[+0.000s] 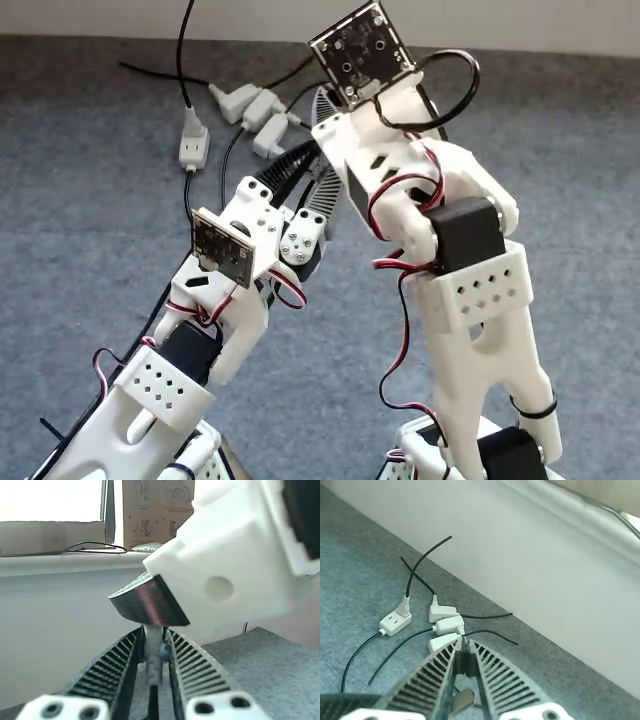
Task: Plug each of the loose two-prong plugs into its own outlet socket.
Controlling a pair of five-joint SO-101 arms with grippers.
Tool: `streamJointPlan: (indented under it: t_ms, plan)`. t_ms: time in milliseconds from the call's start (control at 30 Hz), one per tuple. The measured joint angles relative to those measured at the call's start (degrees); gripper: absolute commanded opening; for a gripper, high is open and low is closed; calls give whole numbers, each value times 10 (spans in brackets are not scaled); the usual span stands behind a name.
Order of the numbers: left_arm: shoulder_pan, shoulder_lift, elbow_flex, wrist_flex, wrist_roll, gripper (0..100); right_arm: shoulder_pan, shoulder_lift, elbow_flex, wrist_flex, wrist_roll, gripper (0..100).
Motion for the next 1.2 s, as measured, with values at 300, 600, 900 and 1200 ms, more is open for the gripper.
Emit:
streamJointPlan:
  t_ms: [300,600,900,1200]
  plan:
    - [0,35,-1,0,0,7,8,3,-18,32,0,8]
    - [-4,194,-42,-34,-1,7,4,5,-117,159,0,8]
    - [-2,155,-44,-39,-1,7,4,16,-119,145,0,8]
    - [0,34,8,-37,0,7,31,95,-102,68,-1,8]
